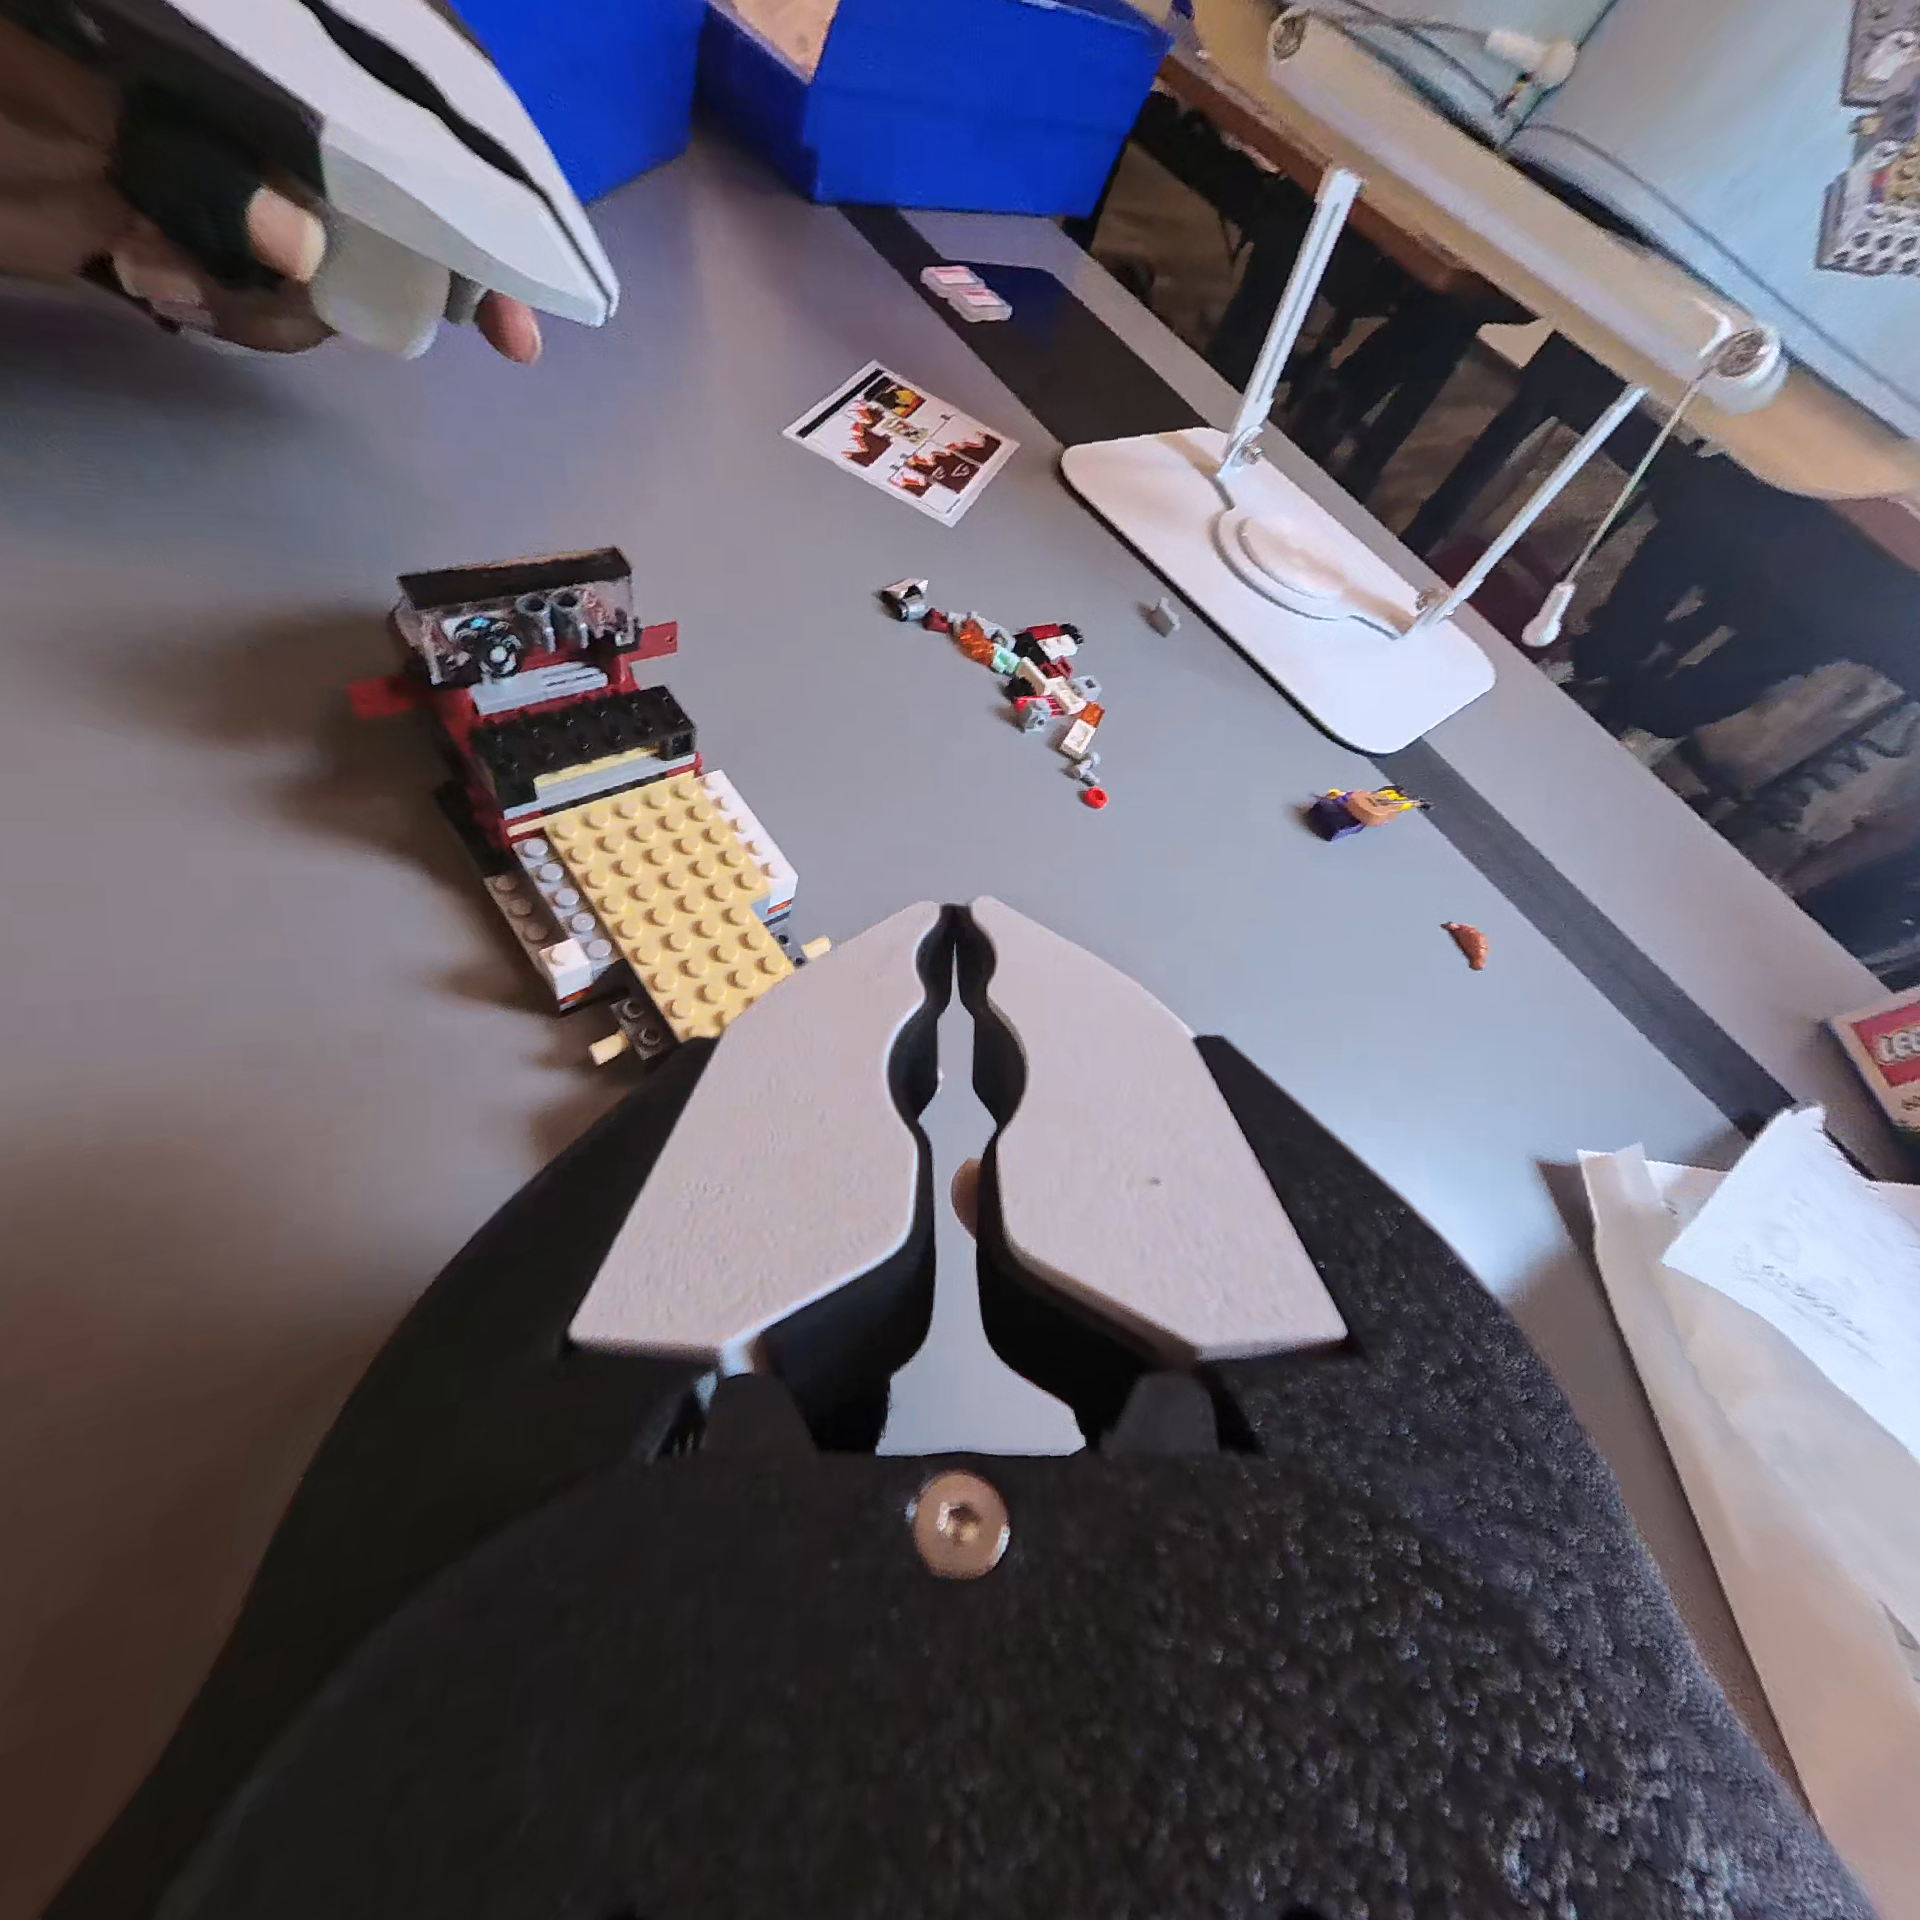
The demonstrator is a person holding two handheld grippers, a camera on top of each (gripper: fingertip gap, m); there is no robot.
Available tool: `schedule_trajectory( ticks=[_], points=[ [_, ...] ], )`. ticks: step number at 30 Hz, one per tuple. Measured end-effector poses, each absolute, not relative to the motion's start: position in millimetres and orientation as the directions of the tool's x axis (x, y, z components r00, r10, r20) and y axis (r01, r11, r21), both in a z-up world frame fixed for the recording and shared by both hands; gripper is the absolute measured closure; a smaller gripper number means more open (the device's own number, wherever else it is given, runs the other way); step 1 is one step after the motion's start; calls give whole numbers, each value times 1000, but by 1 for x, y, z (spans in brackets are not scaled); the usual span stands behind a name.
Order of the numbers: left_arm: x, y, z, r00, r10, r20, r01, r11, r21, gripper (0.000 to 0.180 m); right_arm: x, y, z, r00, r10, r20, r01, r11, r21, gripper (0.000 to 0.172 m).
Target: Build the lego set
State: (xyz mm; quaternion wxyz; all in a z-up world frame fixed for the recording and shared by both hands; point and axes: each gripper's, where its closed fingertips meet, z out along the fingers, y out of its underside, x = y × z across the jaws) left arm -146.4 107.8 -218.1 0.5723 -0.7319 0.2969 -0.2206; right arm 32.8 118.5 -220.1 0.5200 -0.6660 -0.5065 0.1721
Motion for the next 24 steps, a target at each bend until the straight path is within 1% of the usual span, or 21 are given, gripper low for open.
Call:
schedule_trajectory(
  ticks=[4, 7, 9, 11, 15, 18, 19, 21, 24],
  points=[
    [-151, 108, -214, 757, -650, -61, -182, -121, -976, 180, 33, 128, -209, 515, 815, 264, 409, 37, -912, 167],
    [-150, 108, -207, 761, -646, -68, -149, -73, -986, 180, 33, 135, -203, 588, 786, 192, 285, 21, -958, 164],
    [-153, 107, -197, 765, -640, -69, -106, -20, -994, 180, 34, 139, -208, 613, 772, 169, 247, 16, -969, 160],
    [-161, 110, -191, 799, -595, -86, -94, 18, -995, 180, 36, 143, -209, 634, 757, 159, 218, 22, -976, 157],
    [-174, 117, -192, 847, -528, -60, -76, -8, -997, 180, 47, 148, -198, 680, 725, 107, 119, 35, -992, 151],
    [-181, 120, -193, 860, -508, -43, -64, -23, -998, 180, 57, 150, -189, 709, 698, 102, 84, 60, -995, 151],
    [-182, 121, -193, 865, -500, -42, -62, -23, -998, 176, 59, 151, -188, 715, 693, 96, 76, 60, -995, 151],
    [-184, 121, -193, 869, -494, -36, -54, -23, -998, 173, 61, 152, -188, 721, 688, 83, 64, 53, -997, 151],
    [-186, 121, -189, 870, -492, -28, -37, -9, -999, 174, 60, 154, -187, 724, 684, 86, 63, 58, -996, 151]
  ],
)
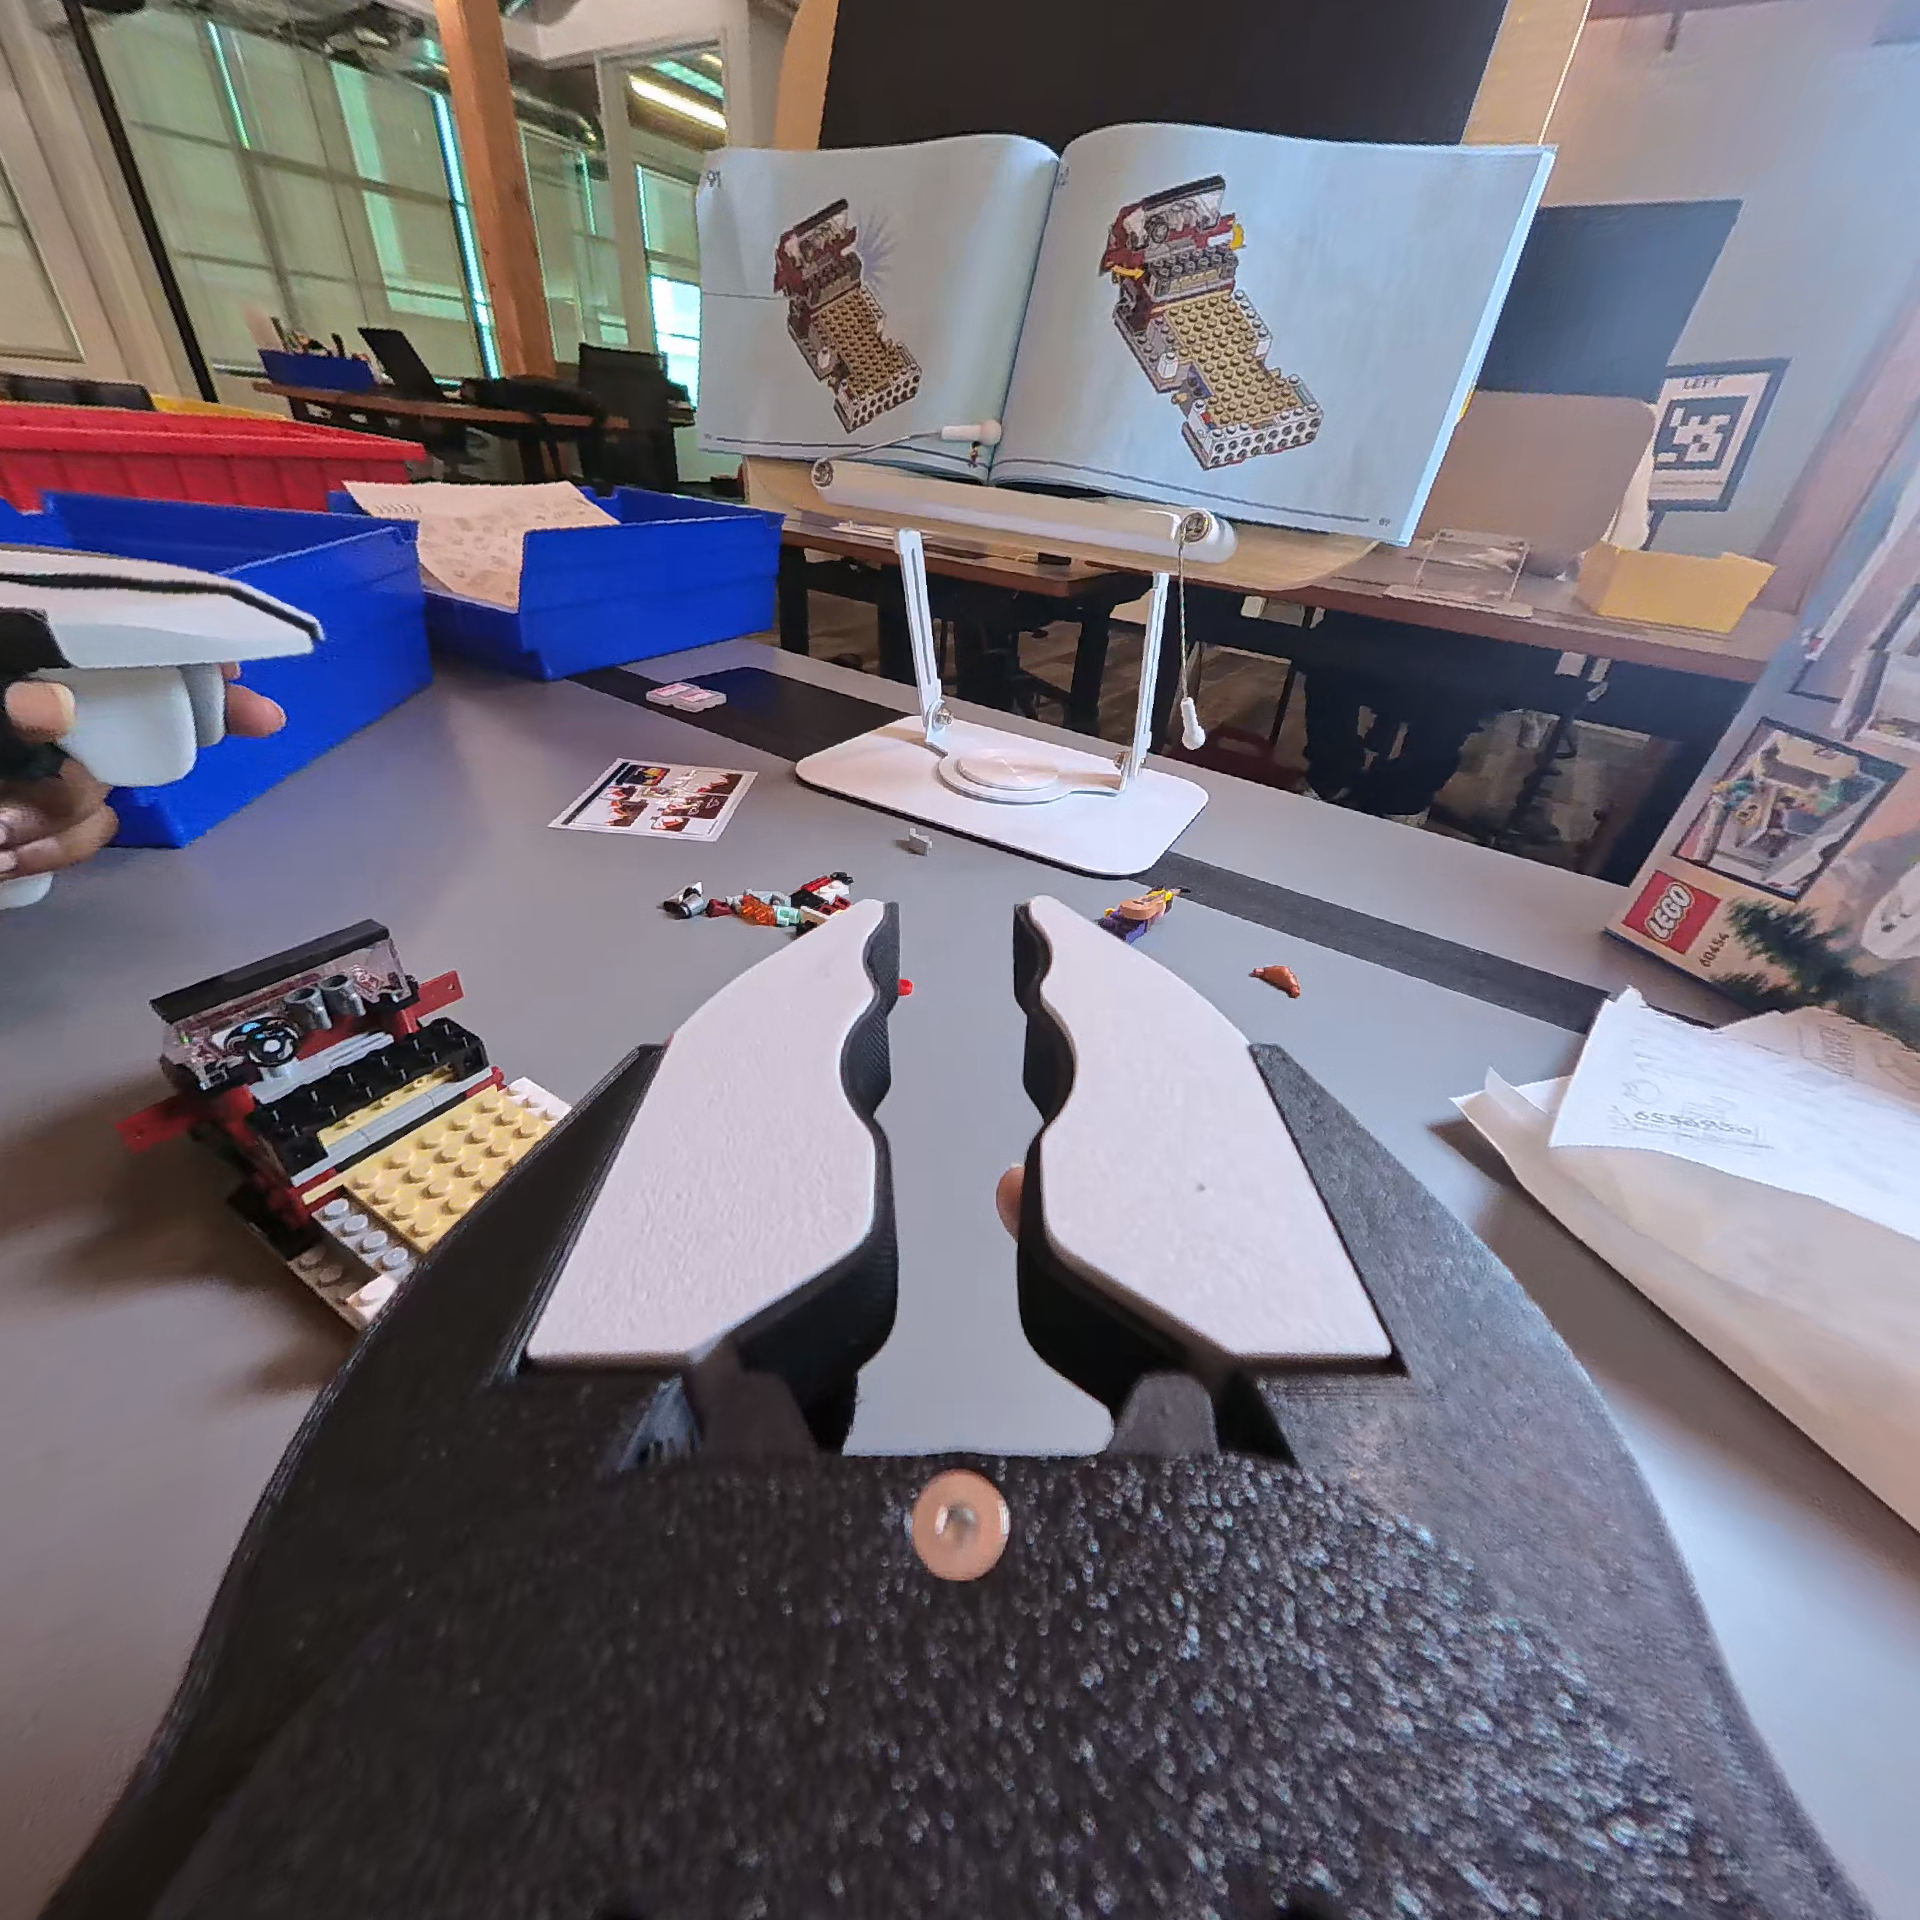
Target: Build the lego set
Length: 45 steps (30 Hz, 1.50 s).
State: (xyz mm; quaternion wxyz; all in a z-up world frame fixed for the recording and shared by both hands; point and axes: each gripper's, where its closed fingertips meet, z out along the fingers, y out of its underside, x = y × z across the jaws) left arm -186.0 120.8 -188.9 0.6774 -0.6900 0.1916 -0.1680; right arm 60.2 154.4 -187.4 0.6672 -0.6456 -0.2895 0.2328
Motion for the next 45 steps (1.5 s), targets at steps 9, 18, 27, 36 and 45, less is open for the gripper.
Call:
schedule_trajectory(
  ticks=[9, 18, 27, 36, 45],
  points=[
    [-187, 125, -193, 872, -490, -16, -30, -22, -999, 180, 38, 185, -171, 711, 689, 142, 75, 126, -989, 150],
    [-188, 127, -195, 875, -484, -15, -32, -27, -999, 180, -1, 229, -128, 704, 684, 188, 44, 223, -974, 152],
    [-192, 130, -200, 875, -484, -5, -28, -41, -999, 180, -43, 285, -81, 711, 680, 180, -25, 280, -960, 153],
    [-191, 134, -211, 863, -505, 16, -28, -80, -996, 180, -75, 344, -65, 713, 670, 207, -1, 297, -955, 153],
    [-186, 132, -215, 847, -531, 10, -44, -88, -995, 180, -102, 375, -62, 700, 677, 227, 39, 282, -959, 153]
  ],
)
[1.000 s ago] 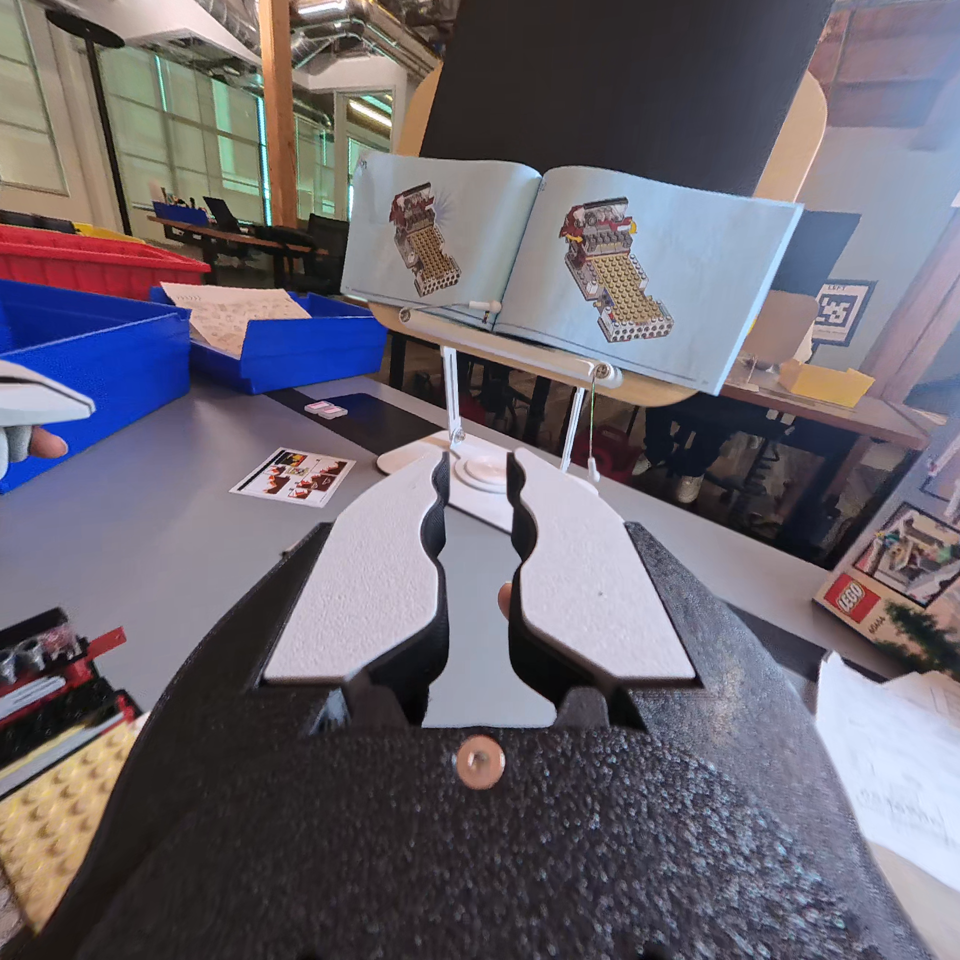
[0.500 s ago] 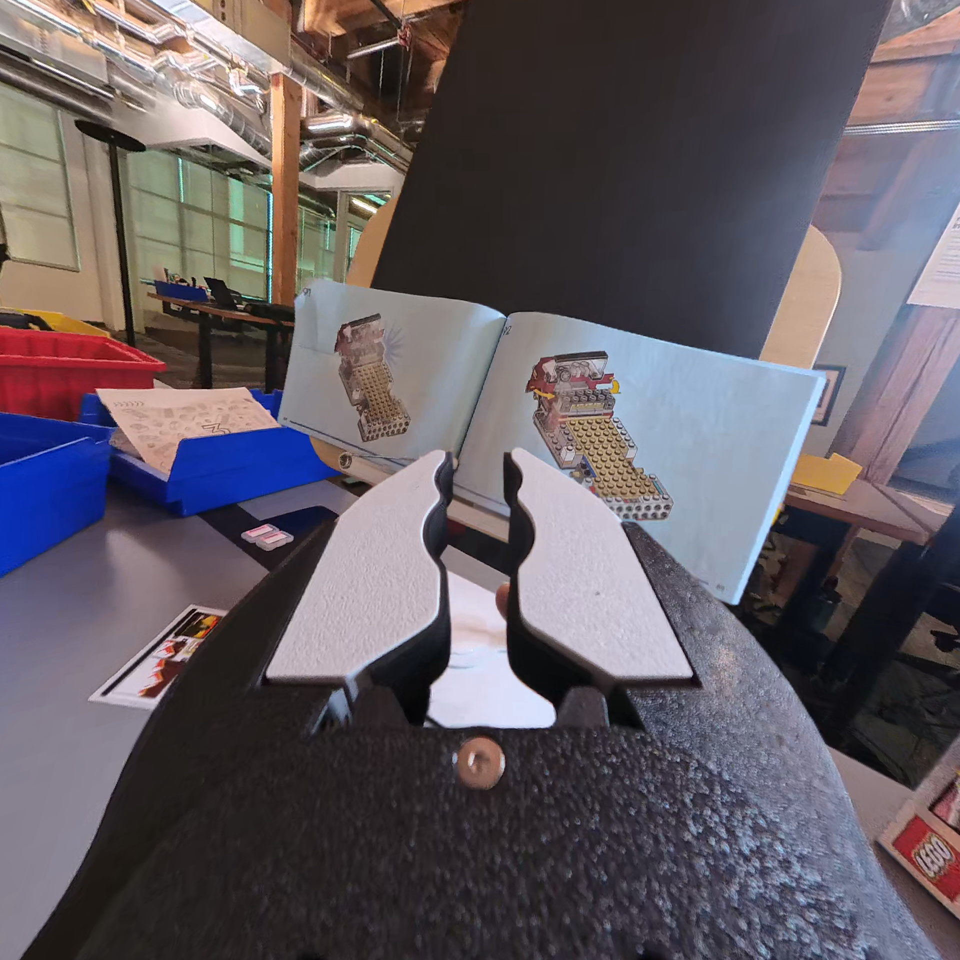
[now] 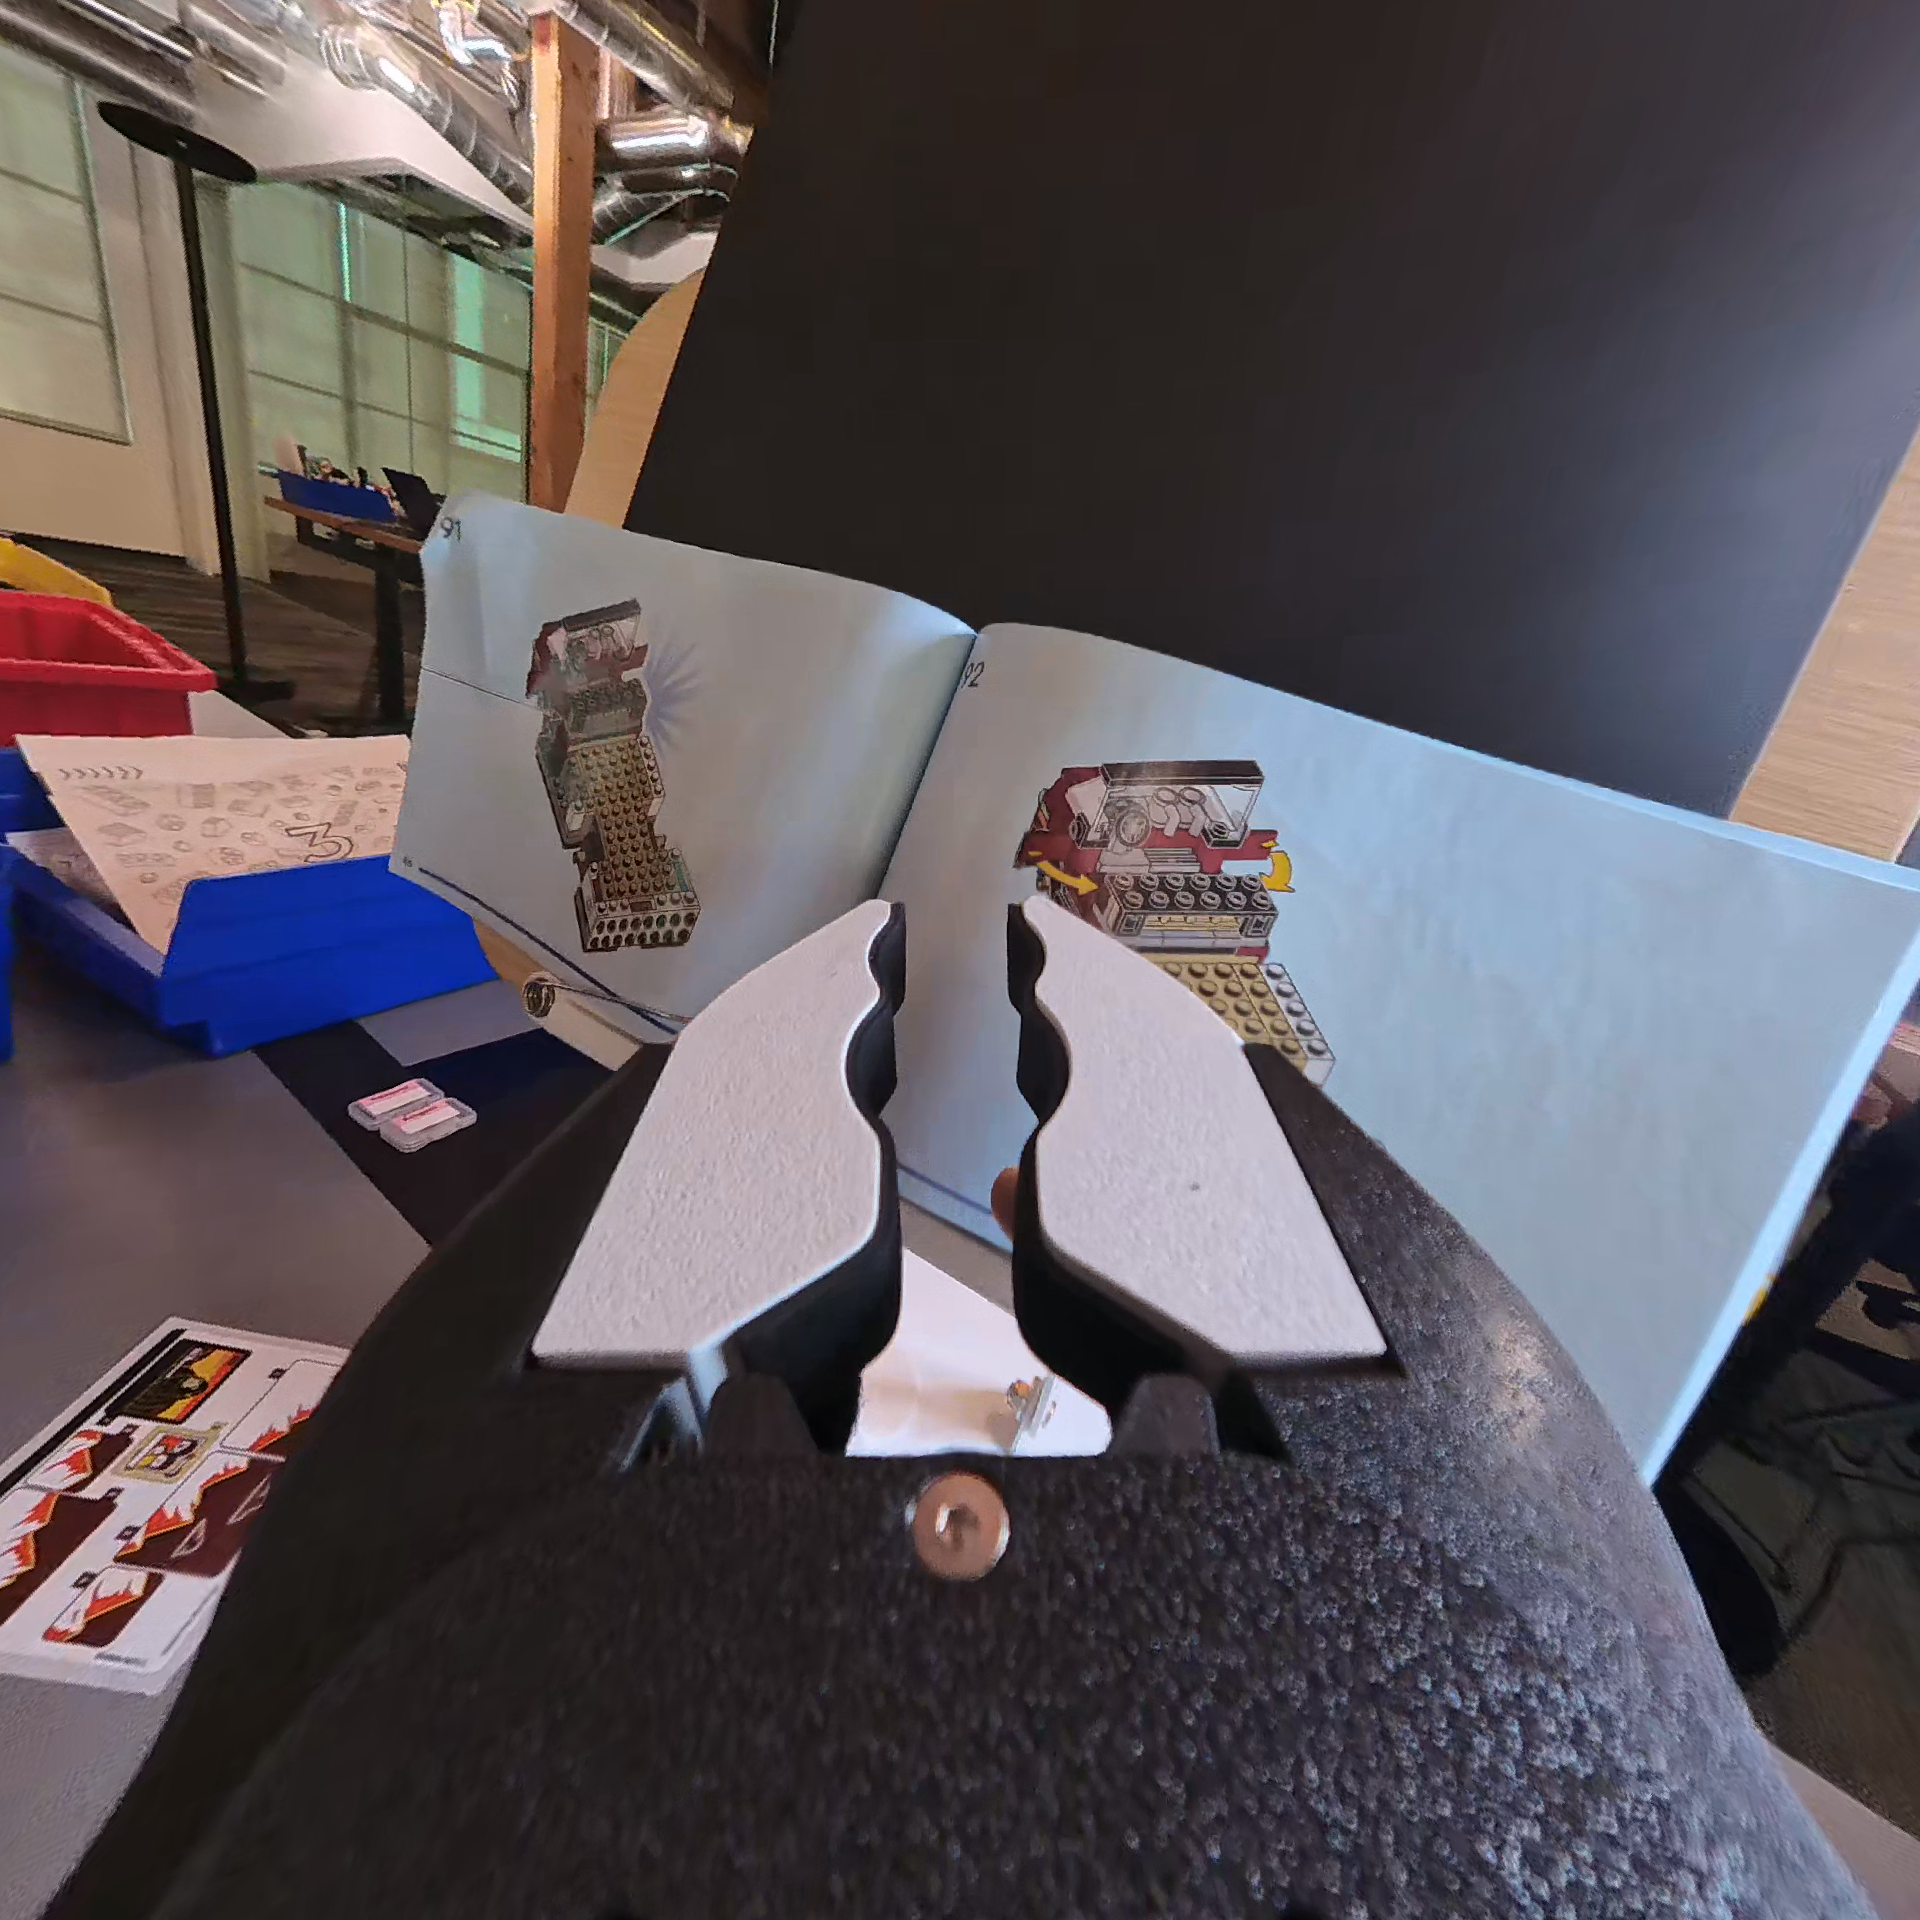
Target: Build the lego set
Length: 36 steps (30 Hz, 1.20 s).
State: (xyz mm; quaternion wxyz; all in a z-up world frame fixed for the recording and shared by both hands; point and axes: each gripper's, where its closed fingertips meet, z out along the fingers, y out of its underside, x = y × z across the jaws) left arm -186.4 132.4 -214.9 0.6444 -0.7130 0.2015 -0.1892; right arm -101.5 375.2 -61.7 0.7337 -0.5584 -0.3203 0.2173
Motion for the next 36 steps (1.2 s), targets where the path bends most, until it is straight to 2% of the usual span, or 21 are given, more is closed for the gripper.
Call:
schedule_trajectory(
  ticks=[10, 27, 36],
  points=[
    [-181, 130, -218, 832, -555, -15, -76, -86, -993, 180, -115, 387, -56, 707, 669, 230, 49, 277, -959, 153],
    [-177, 129, -222, 820, -572, -28, -102, -97, -990, 180, -113, 389, -55, 729, 643, 234, 54, 286, -957, 166],
    [-176, 128, -223, 814, -579, -34, -113, -101, -988, 180, -110, 393, -56, 735, 636, 234, 59, 284, -957, 167]
  ],
)
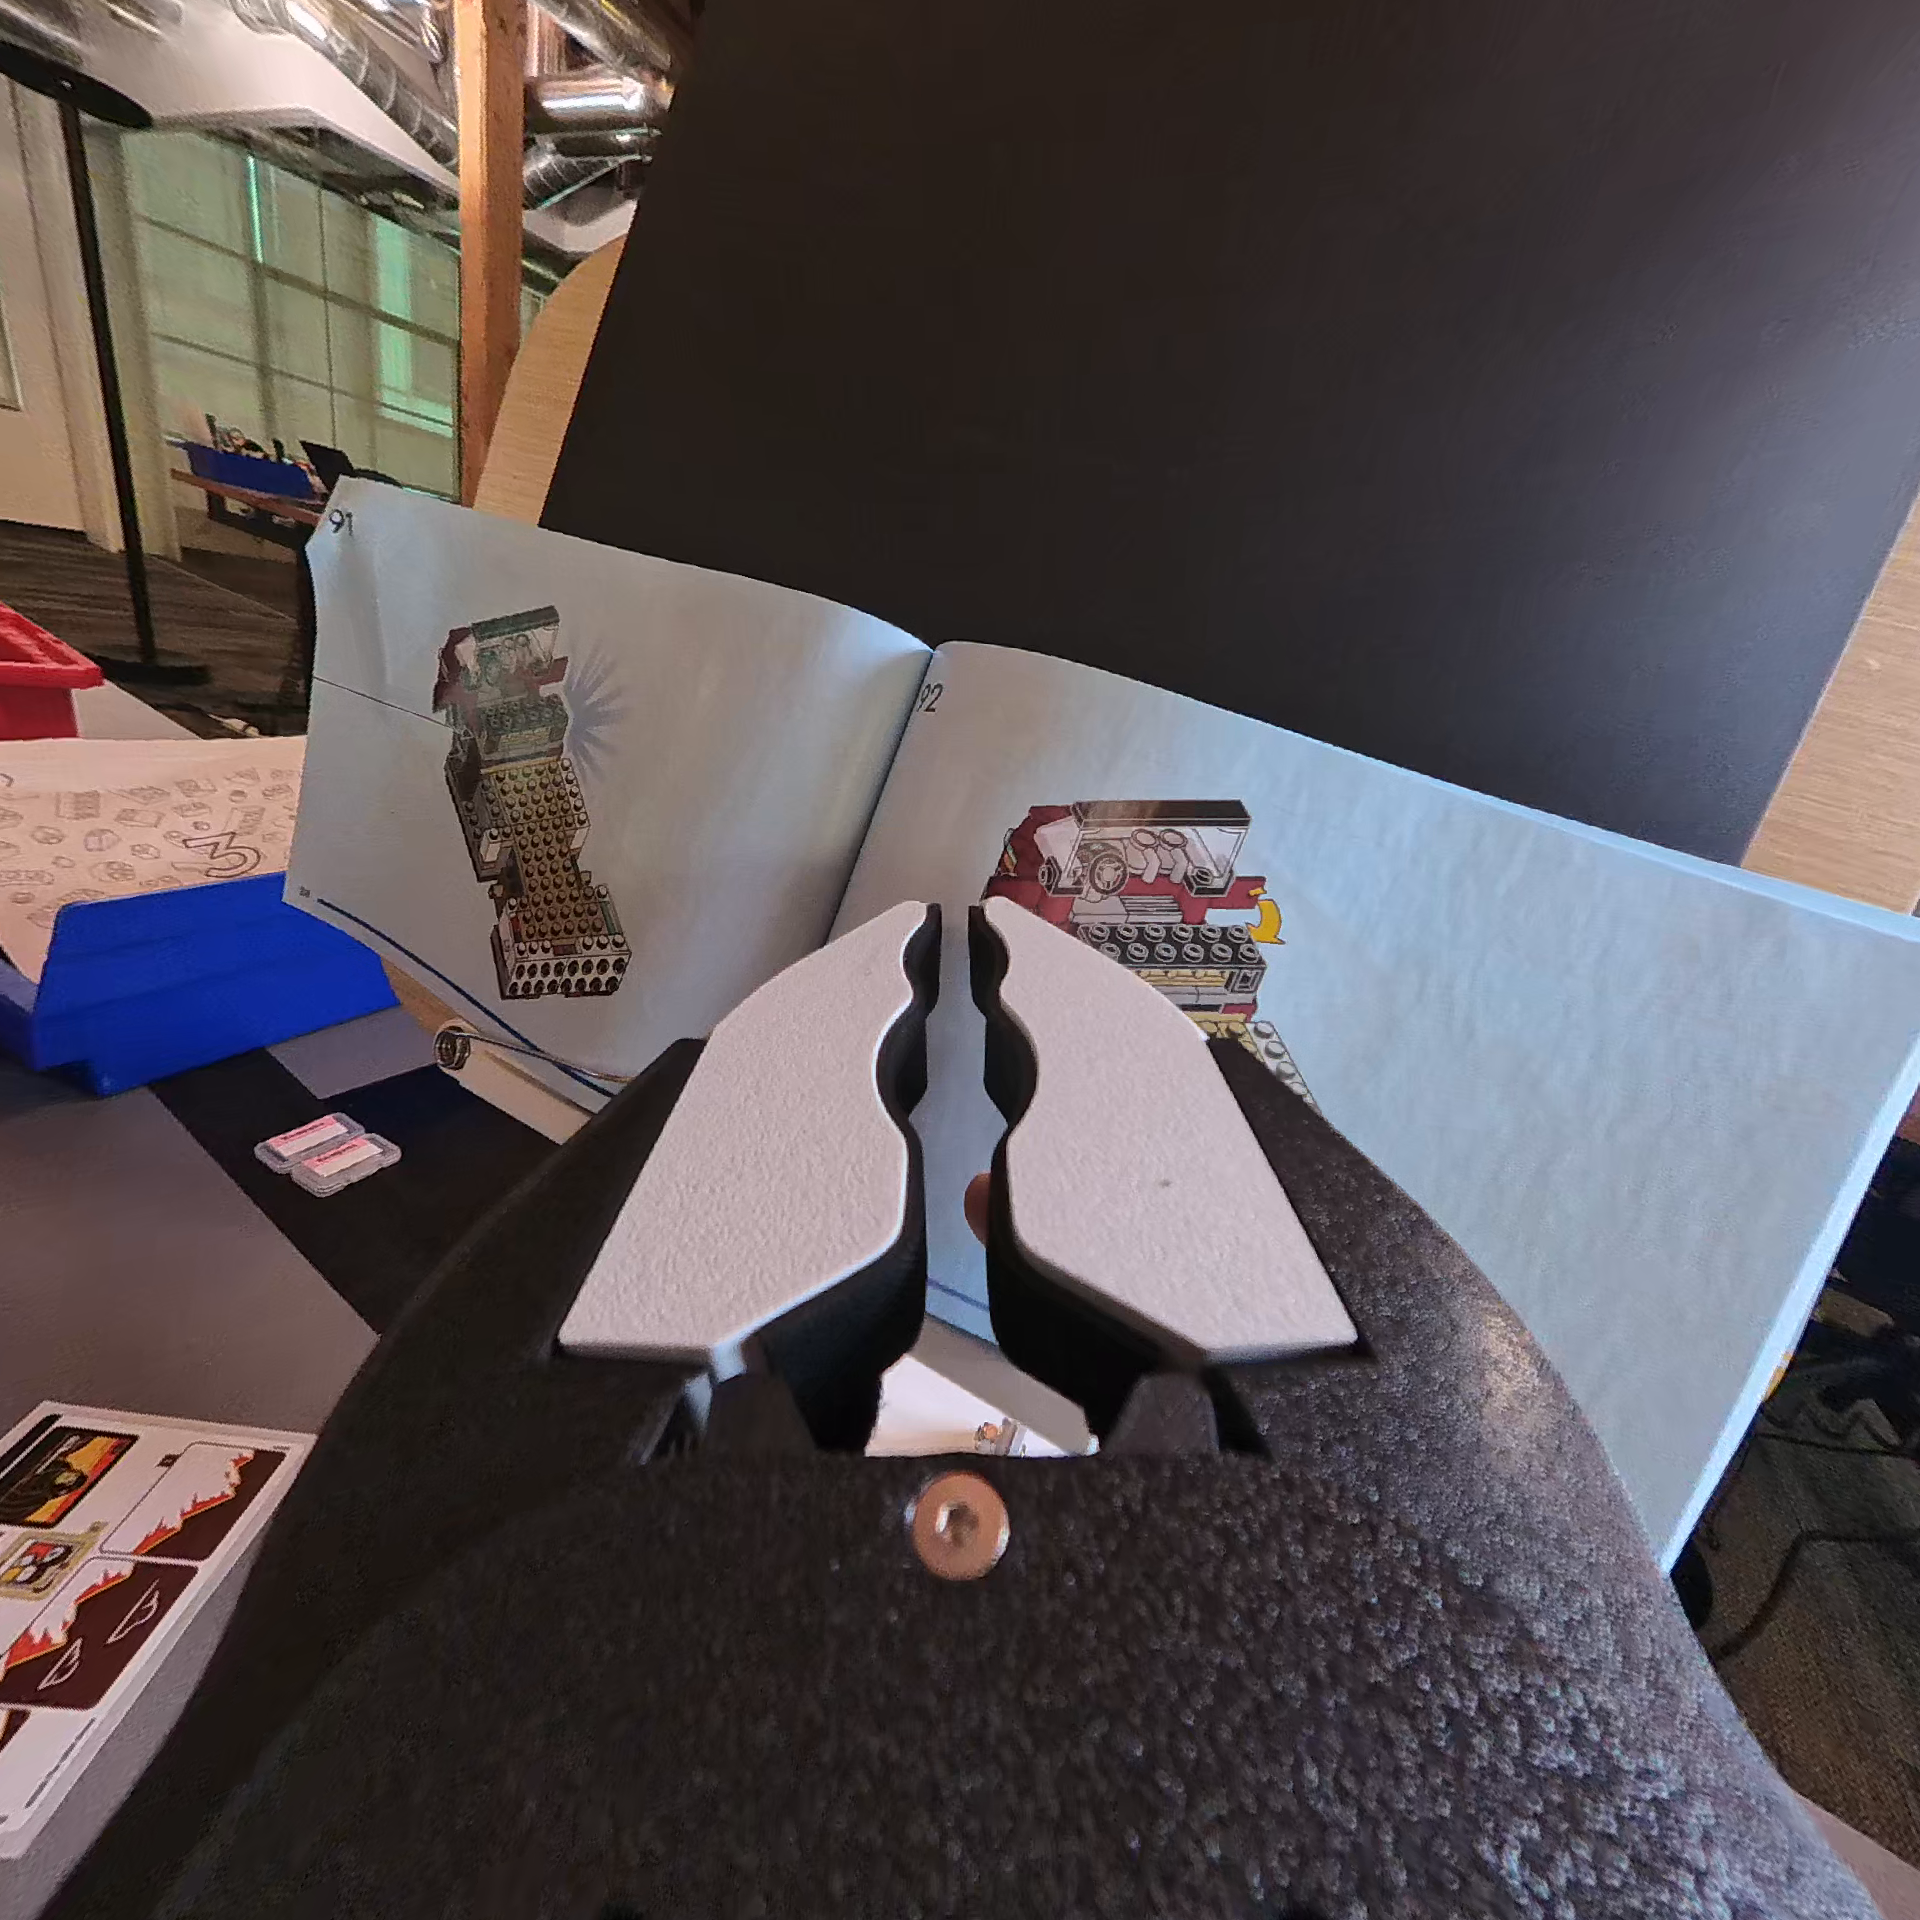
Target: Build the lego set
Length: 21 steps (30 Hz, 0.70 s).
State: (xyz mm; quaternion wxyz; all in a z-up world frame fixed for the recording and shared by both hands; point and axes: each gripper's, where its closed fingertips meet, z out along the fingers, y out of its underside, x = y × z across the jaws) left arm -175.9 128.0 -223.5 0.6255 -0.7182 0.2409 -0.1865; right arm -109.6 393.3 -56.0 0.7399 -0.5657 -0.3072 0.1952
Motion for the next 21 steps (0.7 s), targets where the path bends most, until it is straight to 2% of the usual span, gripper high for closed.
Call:
schedule_trajectory(
  ticks=[21],
  points=[
    [-176, 129, -225, 817, -574, -50, -130, -100, -986, 180, -51, 404, -54, 787, 559, 263, 119, 280, -952, 166]
  ],
)
